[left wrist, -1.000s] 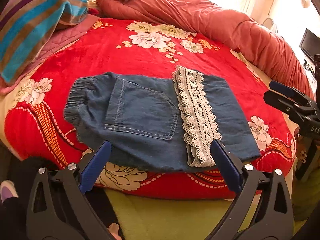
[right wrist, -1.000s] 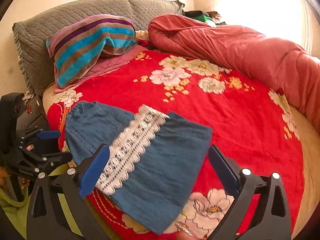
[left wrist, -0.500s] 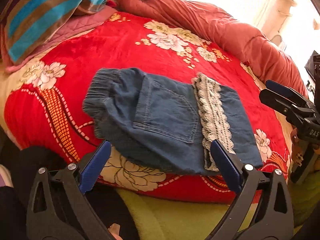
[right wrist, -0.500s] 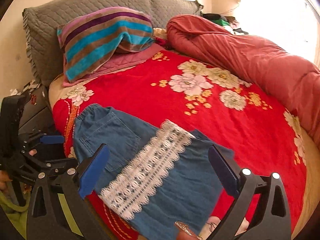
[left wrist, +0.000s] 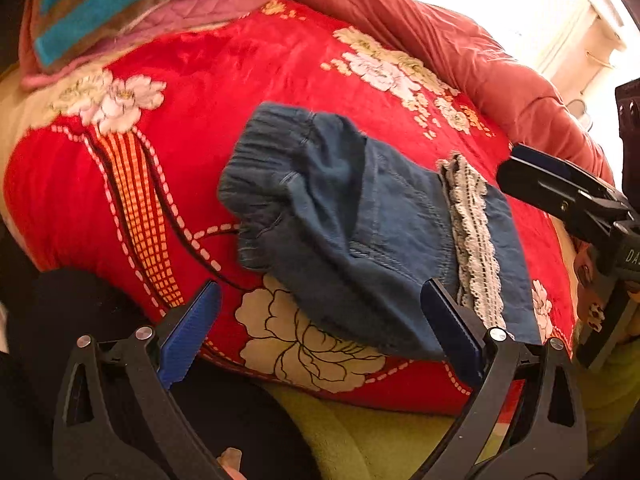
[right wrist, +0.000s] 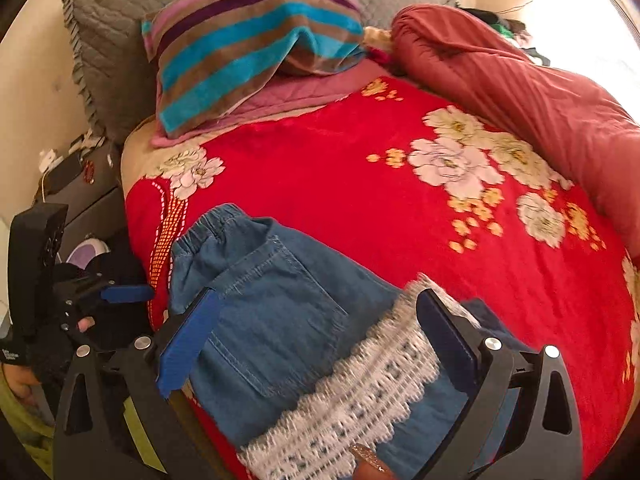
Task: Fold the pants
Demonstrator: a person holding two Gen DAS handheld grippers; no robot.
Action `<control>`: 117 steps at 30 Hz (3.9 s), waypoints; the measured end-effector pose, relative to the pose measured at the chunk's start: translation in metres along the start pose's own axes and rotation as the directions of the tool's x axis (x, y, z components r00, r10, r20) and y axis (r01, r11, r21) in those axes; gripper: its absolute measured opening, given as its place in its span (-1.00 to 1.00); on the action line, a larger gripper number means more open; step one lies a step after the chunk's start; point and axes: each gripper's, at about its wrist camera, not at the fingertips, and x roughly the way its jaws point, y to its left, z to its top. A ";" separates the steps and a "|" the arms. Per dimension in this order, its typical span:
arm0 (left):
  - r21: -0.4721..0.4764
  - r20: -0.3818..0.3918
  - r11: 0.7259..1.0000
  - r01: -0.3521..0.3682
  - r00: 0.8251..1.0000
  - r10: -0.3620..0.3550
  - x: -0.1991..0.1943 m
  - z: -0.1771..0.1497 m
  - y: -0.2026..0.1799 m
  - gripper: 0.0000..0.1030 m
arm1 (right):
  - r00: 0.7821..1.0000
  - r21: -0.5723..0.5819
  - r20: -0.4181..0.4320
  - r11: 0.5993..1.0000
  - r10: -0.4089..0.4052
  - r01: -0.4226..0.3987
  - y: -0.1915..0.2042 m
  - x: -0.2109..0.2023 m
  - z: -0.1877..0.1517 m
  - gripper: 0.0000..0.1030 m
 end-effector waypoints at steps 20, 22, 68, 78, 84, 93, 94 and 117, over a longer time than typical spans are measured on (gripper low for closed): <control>-0.088 0.048 0.991 0.099 0.994 -0.095 0.020 0.004 0.026 0.13 | 0.938 -0.182 -0.261 0.943 0.227 -0.279 0.054 0.126 0.058 0.90; -0.089 0.047 0.991 0.100 0.994 -0.096 0.021 0.003 0.027 0.13 | 0.922 -0.176 -0.292 0.933 0.254 -0.313 0.057 0.140 0.057 0.90; 0.390 -0.189 0.850 0.355 0.934 -0.303 0.053 -0.034 -0.177 0.75 | 0.966 0.508 0.132 0.822 0.221 -0.258 -0.167 -0.046 -0.122 0.81; 0.424 -0.188 0.848 0.318 0.947 -0.261 0.047 -0.045 -0.177 0.77 | 0.941 0.504 0.115 0.798 0.318 -0.331 -0.143 -0.029 -0.117 -0.24; 0.421 -0.197 0.842 0.337 0.940 -0.278 0.049 -0.044 -0.178 0.78 | 0.964 0.427 0.124 0.865 0.235 -0.266 -0.139 -0.046 -0.123 -0.26; 0.417 -0.199 0.843 0.338 0.940 -0.279 0.048 -0.044 -0.177 0.79 | 0.977 0.506 0.073 0.837 0.201 -0.210 -0.150 -0.028 -0.137 0.25; 0.420 -0.195 0.844 0.335 0.941 -0.277 0.047 -0.044 -0.177 0.79 | 0.978 0.498 0.081 0.842 0.192 -0.207 -0.150 -0.033 -0.135 0.29; 0.386 -0.028 0.901 0.201 0.978 -0.206 0.008 -0.030 -0.156 0.81 | 0.985 0.344 0.170 0.938 -0.016 -0.044 -0.126 -0.121 -0.147 0.76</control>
